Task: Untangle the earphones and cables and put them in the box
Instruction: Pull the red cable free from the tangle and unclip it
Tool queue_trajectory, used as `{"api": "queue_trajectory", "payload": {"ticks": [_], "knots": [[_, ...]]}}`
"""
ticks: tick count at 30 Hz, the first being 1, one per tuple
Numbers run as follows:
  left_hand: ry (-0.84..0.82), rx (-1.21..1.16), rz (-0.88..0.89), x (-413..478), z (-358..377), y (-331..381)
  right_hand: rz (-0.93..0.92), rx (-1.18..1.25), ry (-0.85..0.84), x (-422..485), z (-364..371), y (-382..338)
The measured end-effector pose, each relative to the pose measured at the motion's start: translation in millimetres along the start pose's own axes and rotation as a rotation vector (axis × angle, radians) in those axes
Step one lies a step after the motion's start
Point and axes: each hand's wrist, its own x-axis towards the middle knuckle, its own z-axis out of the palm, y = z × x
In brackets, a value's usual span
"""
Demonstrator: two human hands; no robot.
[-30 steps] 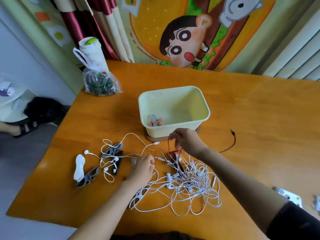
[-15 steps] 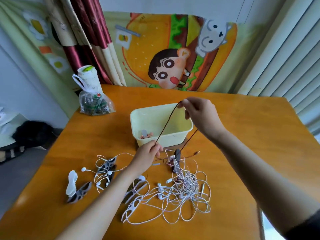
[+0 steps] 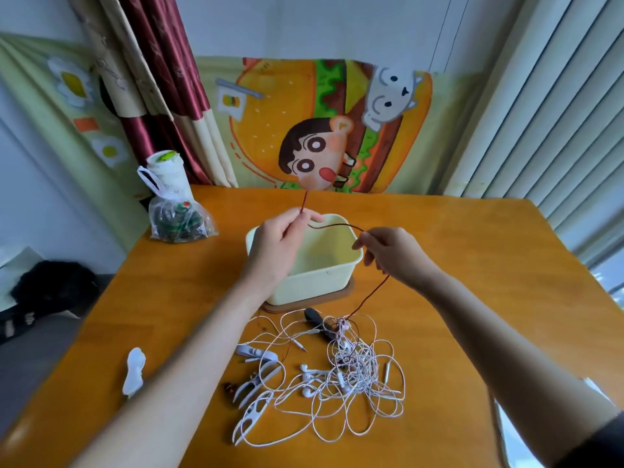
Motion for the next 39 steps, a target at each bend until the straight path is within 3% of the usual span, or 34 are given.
{"api": "queue_trajectory", "payload": {"ticks": [2, 6, 9, 13, 15, 18, 21, 24, 27, 29, 32, 35, 39], "knots": [[-0.027, 0.135, -0.029, 4.5, -2.6, -5.9, -0.004, 0.003, -0.032, -3.1, 3.0, -1.1], [-0.2, 0.645, -0.313, -10.9, 5.8, -39.5, -0.045, 0.041, -0.053, -9.9, 7.0, -7.1], [-0.179, 0.533, -0.215, -37.0, 27.3, -41.0, -0.05, 0.124, -0.086, -12.0, 10.6, -15.3], [-0.526, 0.359, -0.256, -59.4, 58.6, -42.1, -0.075, 0.287, -0.139, -12.9, 13.5, -33.9], [-0.572, 0.324, -0.26, -65.9, 66.1, -44.6, -0.105, 0.343, -0.137, -13.4, 10.6, -44.0], [-0.485, 0.245, -0.265, -67.7, 67.1, -47.4, -0.107, 0.421, -0.027, -9.9, 4.9, -47.7], [-0.293, 0.117, -0.291, -59.3, 57.6, -40.0, -0.039, 0.359, 0.08, -4.7, 8.7, -28.9], [-0.139, -0.086, -0.299, -51.0, 46.5, -24.3, 0.12, 0.266, -0.006, -9.8, 31.0, -1.4], [-0.08, -0.149, -0.296, -44.4, 39.4, -10.9, 0.343, 0.603, -0.114, -25.5, 52.5, 15.0], [-0.031, -0.245, -0.343, -40.9, 37.3, -6.8, 0.396, 0.739, -0.128, -33.0, 59.4, 19.7], [0.022, -0.357, -0.386, -36.7, 35.7, -7.3, 0.344, 0.65, -0.191, -42.0, 68.2, 22.2], [0.06, -0.423, -0.409, -34.2, 37.2, -6.7, 0.167, 0.407, -0.269, -49.4, 78.9, 26.4], [0.087, -0.46, -0.392, -32.9, 36.1, -4.9, 0.059, 0.186, -0.241, -50.2, 86.0, 29.0]]}}
